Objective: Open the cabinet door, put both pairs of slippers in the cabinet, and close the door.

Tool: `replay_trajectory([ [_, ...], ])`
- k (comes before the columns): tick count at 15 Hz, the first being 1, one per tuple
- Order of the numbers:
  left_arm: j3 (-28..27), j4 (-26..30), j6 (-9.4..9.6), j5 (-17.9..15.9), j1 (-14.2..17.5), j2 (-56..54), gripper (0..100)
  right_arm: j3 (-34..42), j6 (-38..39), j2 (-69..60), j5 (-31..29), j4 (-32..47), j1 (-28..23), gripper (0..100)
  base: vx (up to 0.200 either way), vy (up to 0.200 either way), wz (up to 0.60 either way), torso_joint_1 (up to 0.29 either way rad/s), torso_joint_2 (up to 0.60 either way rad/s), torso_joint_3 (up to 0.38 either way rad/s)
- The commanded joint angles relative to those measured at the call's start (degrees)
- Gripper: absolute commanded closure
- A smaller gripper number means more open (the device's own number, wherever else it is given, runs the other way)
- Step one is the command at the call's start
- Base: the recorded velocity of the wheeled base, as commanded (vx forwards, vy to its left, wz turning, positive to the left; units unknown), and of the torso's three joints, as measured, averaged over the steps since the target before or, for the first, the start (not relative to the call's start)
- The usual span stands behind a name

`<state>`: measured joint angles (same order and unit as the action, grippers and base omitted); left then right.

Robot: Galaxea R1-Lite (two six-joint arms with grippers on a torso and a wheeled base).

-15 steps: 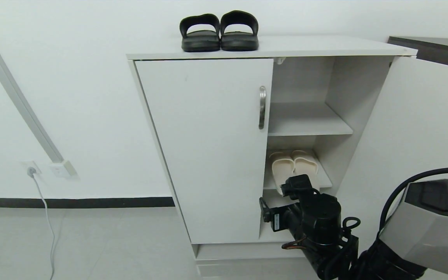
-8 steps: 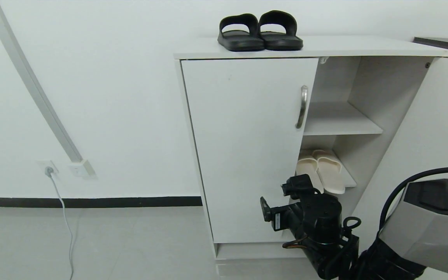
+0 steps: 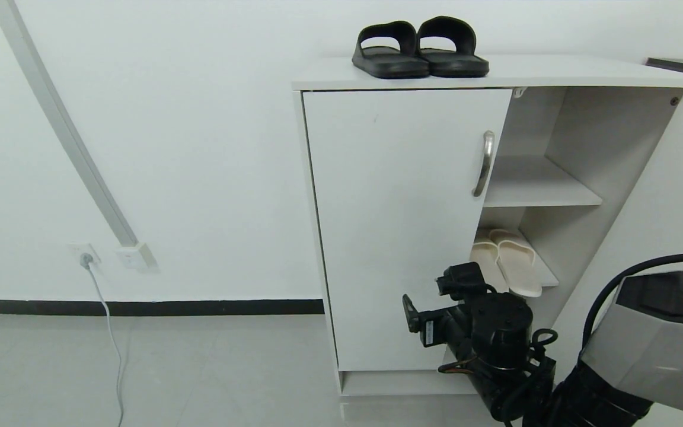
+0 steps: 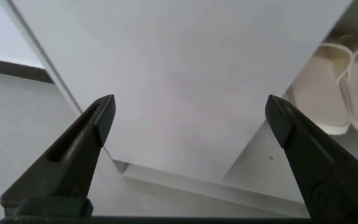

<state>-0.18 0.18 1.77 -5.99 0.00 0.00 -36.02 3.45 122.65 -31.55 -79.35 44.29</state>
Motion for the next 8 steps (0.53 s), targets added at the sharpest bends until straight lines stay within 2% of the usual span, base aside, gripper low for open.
replay_trajectory([
  [1, 0.0, 0.0, -0.01, 0.0, 0.0, 0.1, 100, 0.4, -0.1, 0.0, 0.2, -0.4, -0.1, 0, 0.0, 0.0, 0.0, 0.0, 0.0, 0.0],
  [8, 0.0, 0.0, -0.01, 0.0, 0.0, 0.1, 100, 1.1, -0.2, 0.1, 0.5, -1.2, 0.0, 0, 0.0, 0.0, 0.0, 0.0, 0.0, 0.0],
])
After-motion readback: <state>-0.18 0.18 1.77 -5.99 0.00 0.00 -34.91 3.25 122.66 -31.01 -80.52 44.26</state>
